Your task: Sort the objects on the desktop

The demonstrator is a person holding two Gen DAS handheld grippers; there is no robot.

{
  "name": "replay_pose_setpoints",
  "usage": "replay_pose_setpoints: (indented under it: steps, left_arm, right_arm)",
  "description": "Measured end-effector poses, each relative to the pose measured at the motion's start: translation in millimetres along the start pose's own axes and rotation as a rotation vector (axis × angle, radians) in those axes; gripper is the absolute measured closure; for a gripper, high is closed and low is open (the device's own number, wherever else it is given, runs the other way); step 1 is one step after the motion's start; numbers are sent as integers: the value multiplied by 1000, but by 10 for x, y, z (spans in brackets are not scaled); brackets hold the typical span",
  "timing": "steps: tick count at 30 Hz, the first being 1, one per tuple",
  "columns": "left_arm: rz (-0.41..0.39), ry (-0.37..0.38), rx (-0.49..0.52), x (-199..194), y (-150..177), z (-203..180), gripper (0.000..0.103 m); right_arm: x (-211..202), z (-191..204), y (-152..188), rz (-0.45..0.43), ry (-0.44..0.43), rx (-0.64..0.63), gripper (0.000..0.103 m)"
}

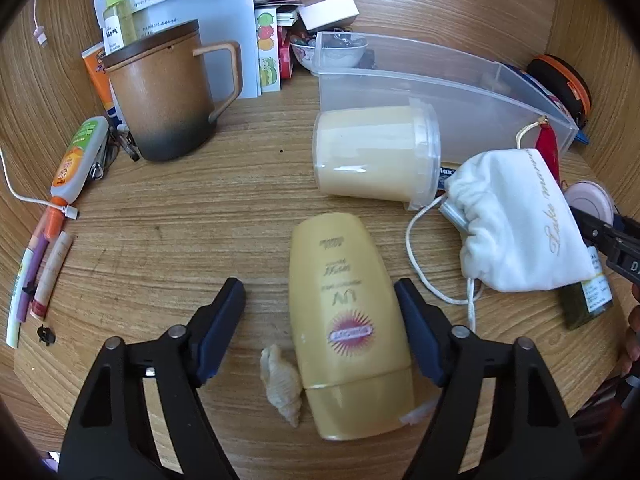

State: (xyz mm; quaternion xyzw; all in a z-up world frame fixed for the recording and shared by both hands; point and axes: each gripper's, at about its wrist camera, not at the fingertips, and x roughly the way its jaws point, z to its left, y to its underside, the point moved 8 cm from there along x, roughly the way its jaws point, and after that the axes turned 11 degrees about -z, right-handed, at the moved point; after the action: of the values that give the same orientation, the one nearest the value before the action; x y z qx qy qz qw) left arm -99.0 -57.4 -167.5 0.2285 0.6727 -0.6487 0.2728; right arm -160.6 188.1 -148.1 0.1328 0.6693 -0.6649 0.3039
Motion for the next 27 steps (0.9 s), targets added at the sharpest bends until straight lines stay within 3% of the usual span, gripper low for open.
replay_pose_setpoints:
  steps: [4,12,14,16,18,23,27]
  left_arm:
    - [-13,25,-12,40,-91,25,54]
    - [-26,65,-61,55,-159,87,57]
    - [-49,58,-59,-4,-203,101,62]
    - [-76,52,-52,-82,-271,111,74]
    - [-88,60,-50,-124,-328,116,77]
    - [-71,57,-44,-107,-331,186,77]
    - [-26,8,-25,-38,-239,347,77]
  right_arm:
    - [5,3,22,0,-19,25,48]
    - [-183,-20,-139,-75,-27,65,48]
    - [-220,-14,-183,-86,-28,66,48]
    - [-255,-3,-230,-98,-35,68,48]
    - [-283,-2,-267,-108,-41,70,48]
    - [-333,43,-320,-122,-55,65,48]
    - [-411,120,-310,-135,-69,48,48]
